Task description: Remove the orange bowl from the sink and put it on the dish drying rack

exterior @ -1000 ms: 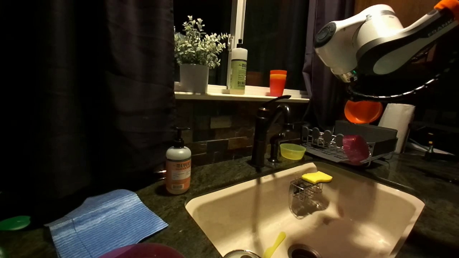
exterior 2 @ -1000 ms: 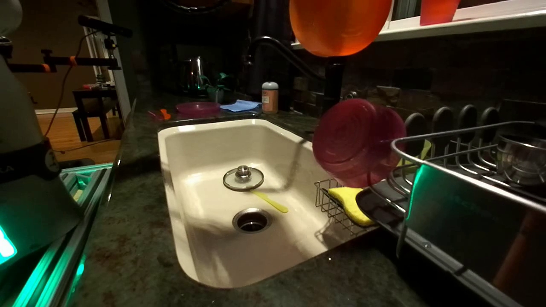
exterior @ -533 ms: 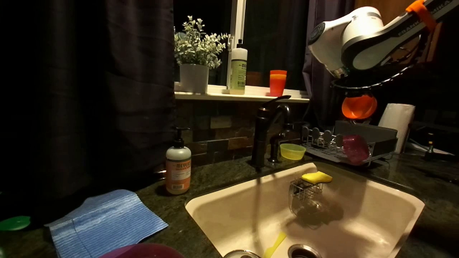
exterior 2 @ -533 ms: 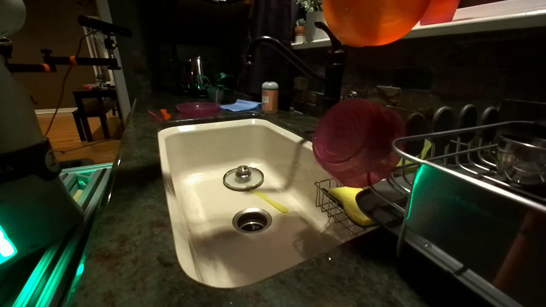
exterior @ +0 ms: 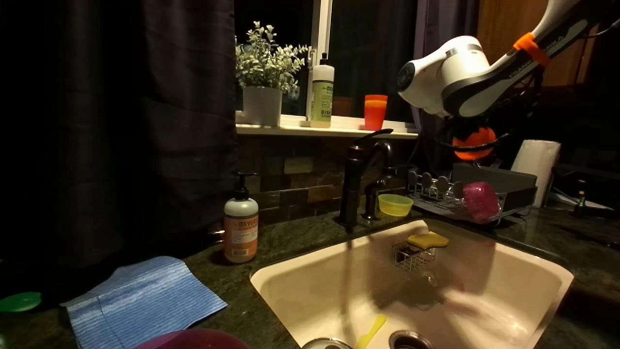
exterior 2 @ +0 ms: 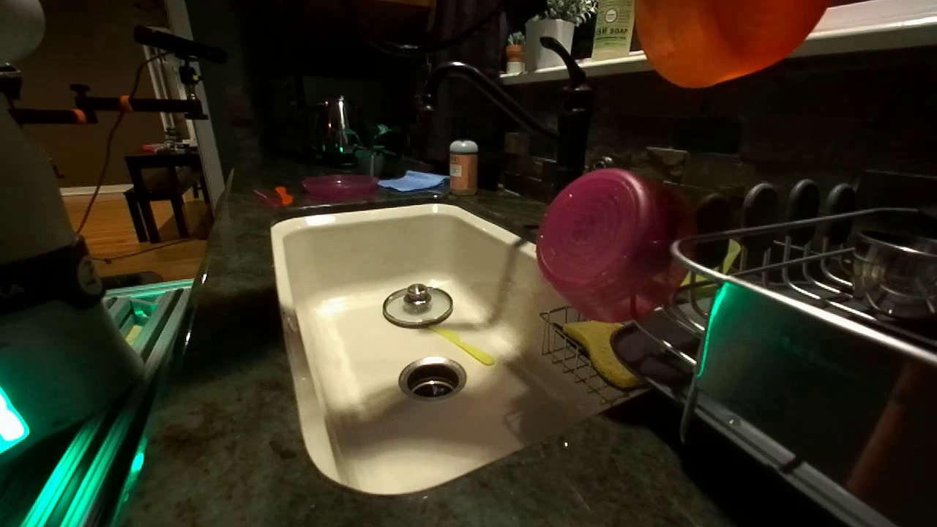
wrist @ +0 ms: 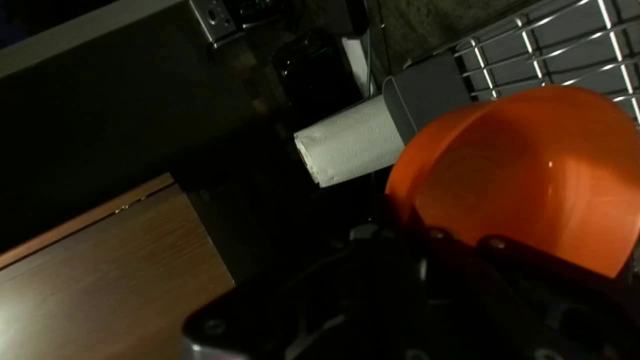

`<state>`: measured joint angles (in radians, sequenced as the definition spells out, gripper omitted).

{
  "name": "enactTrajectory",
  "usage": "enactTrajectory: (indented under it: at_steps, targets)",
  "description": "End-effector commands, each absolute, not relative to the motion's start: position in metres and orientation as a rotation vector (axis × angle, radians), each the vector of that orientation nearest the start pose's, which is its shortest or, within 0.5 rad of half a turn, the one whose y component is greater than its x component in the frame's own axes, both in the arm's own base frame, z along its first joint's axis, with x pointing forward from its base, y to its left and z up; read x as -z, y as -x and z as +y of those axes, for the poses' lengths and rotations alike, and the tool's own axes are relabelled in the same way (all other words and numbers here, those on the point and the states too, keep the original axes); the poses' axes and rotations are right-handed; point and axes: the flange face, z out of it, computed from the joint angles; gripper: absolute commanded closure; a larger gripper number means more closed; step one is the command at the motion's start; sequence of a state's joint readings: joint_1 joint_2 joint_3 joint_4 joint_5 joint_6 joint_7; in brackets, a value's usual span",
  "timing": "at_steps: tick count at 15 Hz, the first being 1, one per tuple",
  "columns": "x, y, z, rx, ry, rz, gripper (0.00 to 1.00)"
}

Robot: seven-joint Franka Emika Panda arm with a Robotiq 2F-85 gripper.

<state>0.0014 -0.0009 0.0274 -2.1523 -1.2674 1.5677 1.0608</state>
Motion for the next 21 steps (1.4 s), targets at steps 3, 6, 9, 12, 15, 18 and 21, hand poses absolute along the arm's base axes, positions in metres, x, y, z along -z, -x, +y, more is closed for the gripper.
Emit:
enactTrajectory:
  at_steps: [3,6,9,12,15,18,21]
  targets:
    - [-0.403,-0.521,-0.077,-0.295,-1.636,-0.397,0.99]
    - [-0.389,-0.524,-0.075,-0.309,-1.616,-0.332,0.99]
    - [-0.375,-0.526,-0.074,-0.301,-1.586,-0.271,0.99]
    - [-0.362,-0.526,-0.073,-0.297,-1.557,-0.212,0.99]
    - [-0.354,-0.527,-0.075,-0.299,-1.526,-0.159,0.99]
    - [-0.345,-0.528,-0.077,-0.304,-1.497,-0.118,0.99]
    - [-0.338,-0.529,-0.077,-0.305,-1.477,-0.087,0.99]
